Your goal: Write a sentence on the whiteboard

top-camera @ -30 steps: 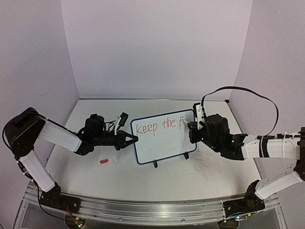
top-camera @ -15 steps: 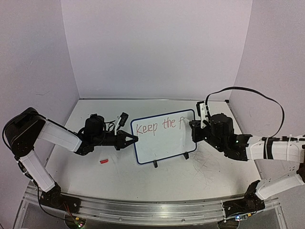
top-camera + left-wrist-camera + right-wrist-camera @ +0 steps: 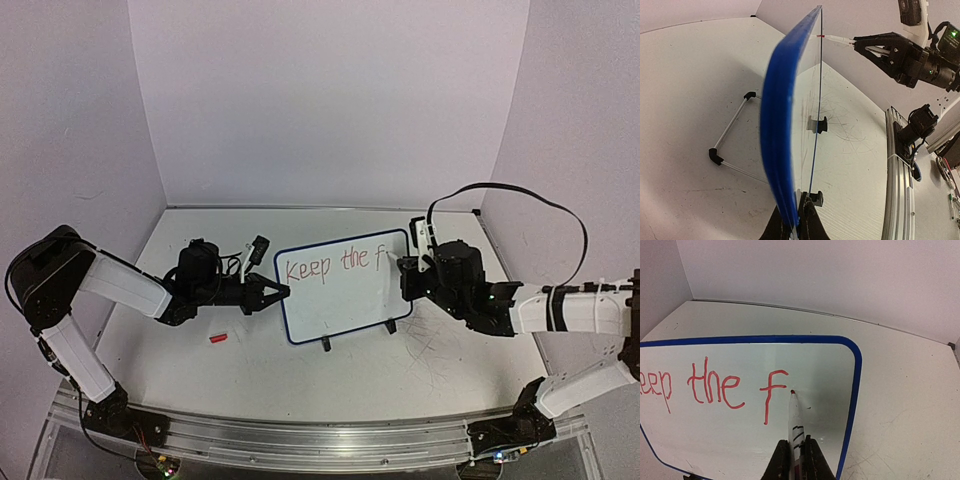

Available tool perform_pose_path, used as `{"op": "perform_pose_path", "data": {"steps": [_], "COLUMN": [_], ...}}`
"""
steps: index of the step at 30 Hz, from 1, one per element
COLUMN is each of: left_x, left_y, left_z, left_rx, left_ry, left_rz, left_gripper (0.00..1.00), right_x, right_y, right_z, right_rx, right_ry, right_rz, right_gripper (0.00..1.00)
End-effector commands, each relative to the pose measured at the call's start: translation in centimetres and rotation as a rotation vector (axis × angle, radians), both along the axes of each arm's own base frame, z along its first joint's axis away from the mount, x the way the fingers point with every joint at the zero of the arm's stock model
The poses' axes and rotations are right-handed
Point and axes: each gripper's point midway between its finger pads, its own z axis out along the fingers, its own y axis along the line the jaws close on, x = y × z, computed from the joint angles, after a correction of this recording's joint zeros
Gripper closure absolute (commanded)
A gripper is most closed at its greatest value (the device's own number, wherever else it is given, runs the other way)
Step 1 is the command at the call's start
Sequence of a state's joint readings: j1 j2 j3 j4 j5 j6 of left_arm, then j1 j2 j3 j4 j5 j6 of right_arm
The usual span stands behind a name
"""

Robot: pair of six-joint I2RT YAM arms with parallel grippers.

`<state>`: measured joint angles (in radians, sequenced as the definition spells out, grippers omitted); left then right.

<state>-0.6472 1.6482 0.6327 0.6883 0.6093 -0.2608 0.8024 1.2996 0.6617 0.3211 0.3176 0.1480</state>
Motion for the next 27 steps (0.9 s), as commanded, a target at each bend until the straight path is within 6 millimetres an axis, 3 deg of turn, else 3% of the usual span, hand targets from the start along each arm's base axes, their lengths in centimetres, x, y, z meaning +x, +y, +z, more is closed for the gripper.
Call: {"op": "perform_pose_path", "data": {"steps": [1, 16, 27], "left_x": [2.8, 2.8, 2.8], "left_y": [2.1, 2.1, 2.2], "left_z": [-1.6, -1.6, -1.6], "left_rx": [0.114, 0.116, 0.117], "left_ry": [-0.060, -0.063, -0.063], "left_rz": [0.154, 0.151, 0.152], "left_gripper": [1.00, 1.00, 1.00], "right_x": [0.7, 0.4, -0.4], "right_y": [0.0, 1.4, 1.2], "right_z": [0.9, 0.7, -0.8], "right_rx": [0.024, 0.027, 0.006], "right_ry": [-0.017, -0.016, 0.042], "right_rz": [-0.030, 0.052, 0.067], "right_gripper": [1.00, 1.00, 1.00]}}
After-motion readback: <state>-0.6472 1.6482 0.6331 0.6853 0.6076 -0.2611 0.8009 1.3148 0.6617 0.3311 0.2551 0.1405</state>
